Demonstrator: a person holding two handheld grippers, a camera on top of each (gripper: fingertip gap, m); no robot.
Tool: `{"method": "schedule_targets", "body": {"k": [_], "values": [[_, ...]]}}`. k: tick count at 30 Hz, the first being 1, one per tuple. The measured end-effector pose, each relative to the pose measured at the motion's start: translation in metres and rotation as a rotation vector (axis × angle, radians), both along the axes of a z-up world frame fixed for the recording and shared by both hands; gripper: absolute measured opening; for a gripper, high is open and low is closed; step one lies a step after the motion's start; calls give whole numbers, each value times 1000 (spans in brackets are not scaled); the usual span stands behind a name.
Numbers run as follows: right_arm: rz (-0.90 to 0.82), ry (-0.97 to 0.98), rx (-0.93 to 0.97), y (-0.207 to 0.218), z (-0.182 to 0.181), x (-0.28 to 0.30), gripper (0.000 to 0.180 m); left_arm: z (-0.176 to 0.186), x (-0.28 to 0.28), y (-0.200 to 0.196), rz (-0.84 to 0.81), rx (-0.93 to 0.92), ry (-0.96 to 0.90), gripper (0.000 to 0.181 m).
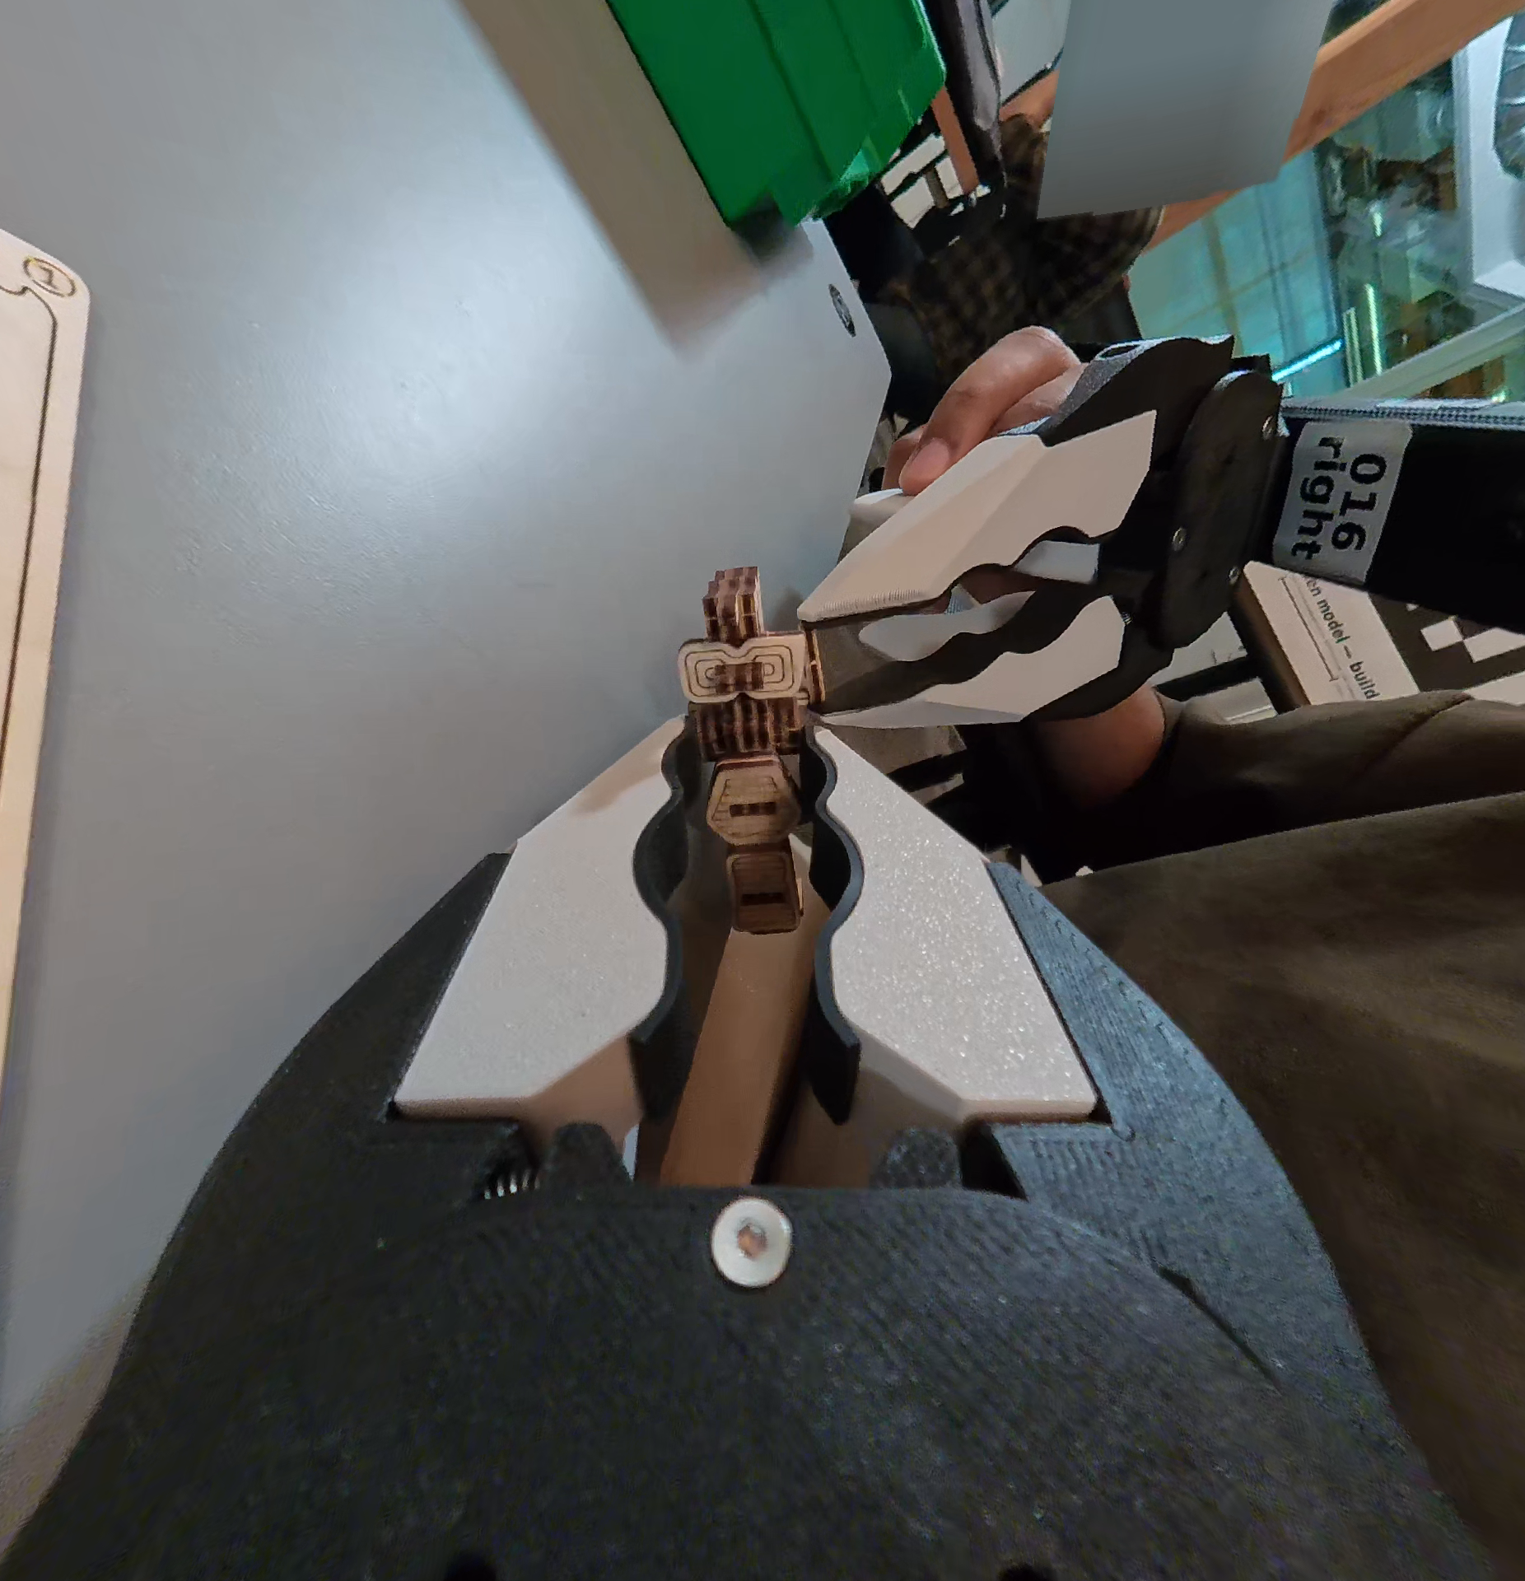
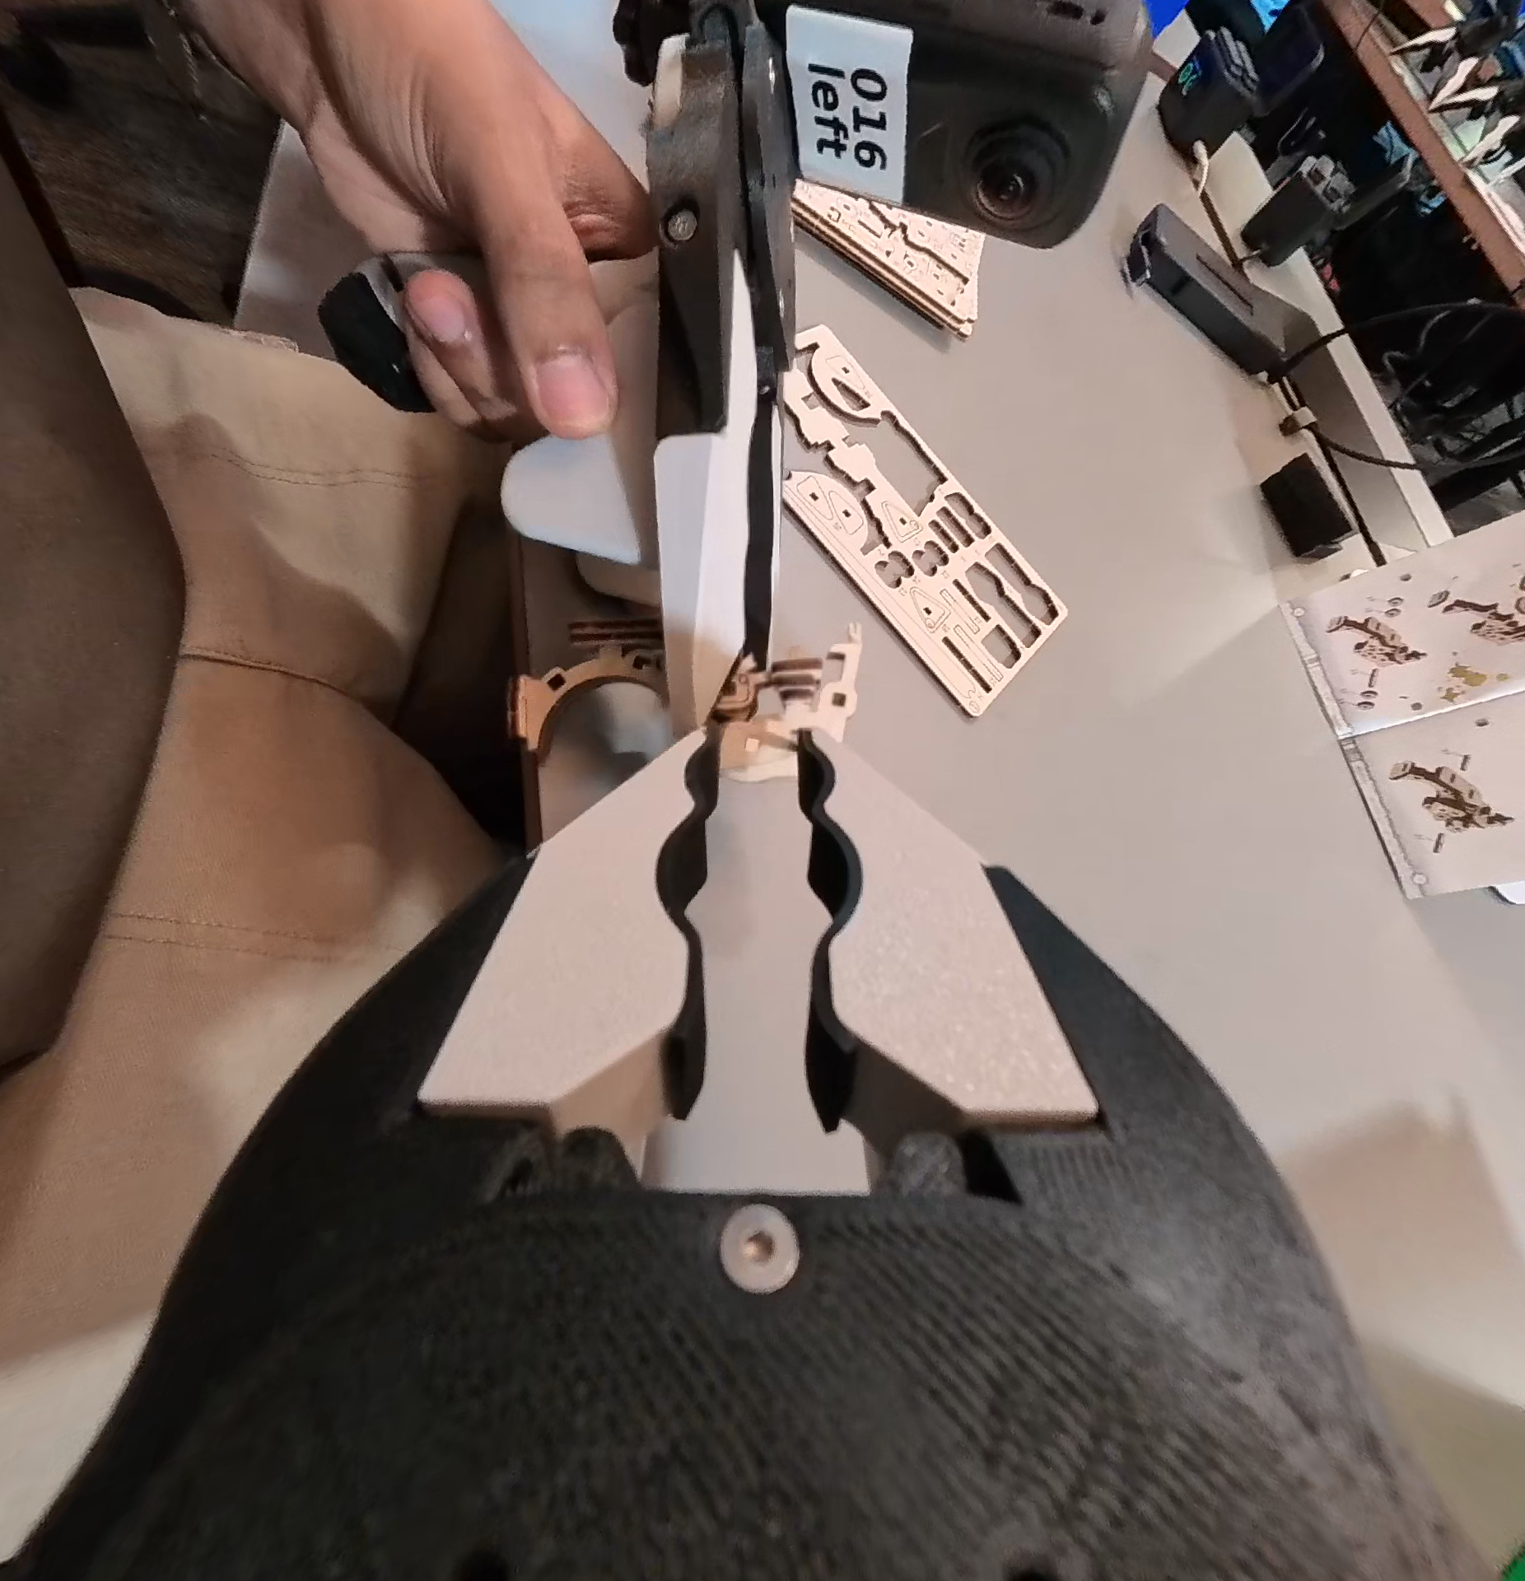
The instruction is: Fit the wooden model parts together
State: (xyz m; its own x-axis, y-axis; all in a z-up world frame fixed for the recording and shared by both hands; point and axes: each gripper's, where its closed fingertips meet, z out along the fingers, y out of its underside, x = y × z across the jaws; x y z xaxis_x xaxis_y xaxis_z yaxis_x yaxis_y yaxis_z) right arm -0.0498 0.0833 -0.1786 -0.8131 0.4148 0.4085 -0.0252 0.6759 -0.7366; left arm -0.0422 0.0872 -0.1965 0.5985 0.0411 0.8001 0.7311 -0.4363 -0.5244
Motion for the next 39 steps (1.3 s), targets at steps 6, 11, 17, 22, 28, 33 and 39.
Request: {"method": "schedule_targets", "body": {"k": [6, 11, 17, 22, 28, 33, 39], "values": [[-16, -14, 36, 5, -7, -1, 16, 4, -4, -1, 18, 23, -42, 19], [-11, -11, 24, 3, -5, -1, 16, 3, -3, 0, 15, 17, -33, 19], [-20, -14, -13, 6, 0, -2, 16, 3, -3, 0, 10, 18, -38, 19], [-15, -13, -25, 4, 2, -1, 16, 3, -2, 0, 7, 16, -38, 19], [2, -15, -23, 1, 1, 1, 16, 2, 0, 0, -4, 11, -27, 20], [22, -6, -12, -2, 2, 4, 16, 1, 2, 0, -15, 6, -2, 21], [27, 20, 38, -2, -1, 5, 16, 0, 2, 0, -14, 0, 10, 20]]}}
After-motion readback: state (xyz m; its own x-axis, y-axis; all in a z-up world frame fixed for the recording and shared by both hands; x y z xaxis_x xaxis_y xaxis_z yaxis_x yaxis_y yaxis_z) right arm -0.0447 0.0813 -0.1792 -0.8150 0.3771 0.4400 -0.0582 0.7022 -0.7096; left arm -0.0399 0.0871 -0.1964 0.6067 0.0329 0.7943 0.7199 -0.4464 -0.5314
